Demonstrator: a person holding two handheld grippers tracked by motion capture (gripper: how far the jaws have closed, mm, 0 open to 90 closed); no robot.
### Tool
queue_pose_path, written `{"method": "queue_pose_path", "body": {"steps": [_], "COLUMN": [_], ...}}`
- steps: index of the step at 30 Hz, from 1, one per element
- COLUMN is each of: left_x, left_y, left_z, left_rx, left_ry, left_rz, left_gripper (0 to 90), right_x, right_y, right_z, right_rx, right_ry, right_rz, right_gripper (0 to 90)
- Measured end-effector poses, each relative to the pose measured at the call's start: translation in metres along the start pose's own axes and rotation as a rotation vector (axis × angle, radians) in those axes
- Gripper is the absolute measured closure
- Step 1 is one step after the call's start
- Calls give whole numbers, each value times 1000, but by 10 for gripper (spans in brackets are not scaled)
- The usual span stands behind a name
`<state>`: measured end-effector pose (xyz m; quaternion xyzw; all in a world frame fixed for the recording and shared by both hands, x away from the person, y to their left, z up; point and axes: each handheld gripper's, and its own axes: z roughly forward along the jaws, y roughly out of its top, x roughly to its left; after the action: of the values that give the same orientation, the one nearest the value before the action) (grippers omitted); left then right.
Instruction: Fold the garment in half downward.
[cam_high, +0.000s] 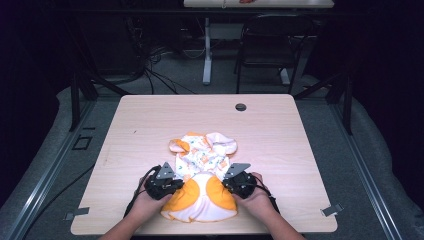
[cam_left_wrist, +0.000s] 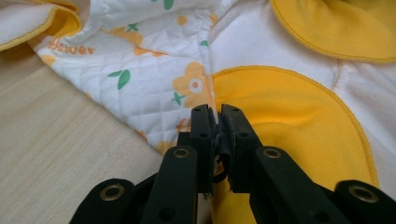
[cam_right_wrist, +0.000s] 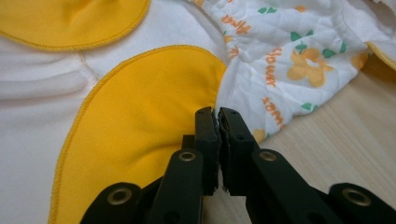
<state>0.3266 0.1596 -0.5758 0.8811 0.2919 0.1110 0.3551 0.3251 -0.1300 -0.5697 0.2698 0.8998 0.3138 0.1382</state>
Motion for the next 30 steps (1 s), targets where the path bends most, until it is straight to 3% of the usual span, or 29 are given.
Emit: {"method": "queue_pose_path", "body": {"steps": [7, 15, 21, 26, 30], "left_x": [-6, -15, -14, -14, -13], "left_y": [-2, -3, -3, -3, -3], "left_z": [-1, -3, -3, -3, -3], "left_rx": [-8, 7, 3, 2, 2], "left_ry": [-24, -33, -41, -39, -45], "left_rz": [-11, 9, -13, -17, -23], "left_gripper": [836, 837, 835, 834, 829], "right_x": [4, 9, 10, 11, 9], "right_y": [-5, -11, -12, -12, -12], "right_z": [-5, -11, -9, -10, -10], "right_rx": [4, 7, -10, -7, -6], "right_ry": [3, 13, 6, -2, 7], "right_rz": [-10, -15, 2, -20, 5], "right_gripper": [864, 865, 852, 817, 818]}}
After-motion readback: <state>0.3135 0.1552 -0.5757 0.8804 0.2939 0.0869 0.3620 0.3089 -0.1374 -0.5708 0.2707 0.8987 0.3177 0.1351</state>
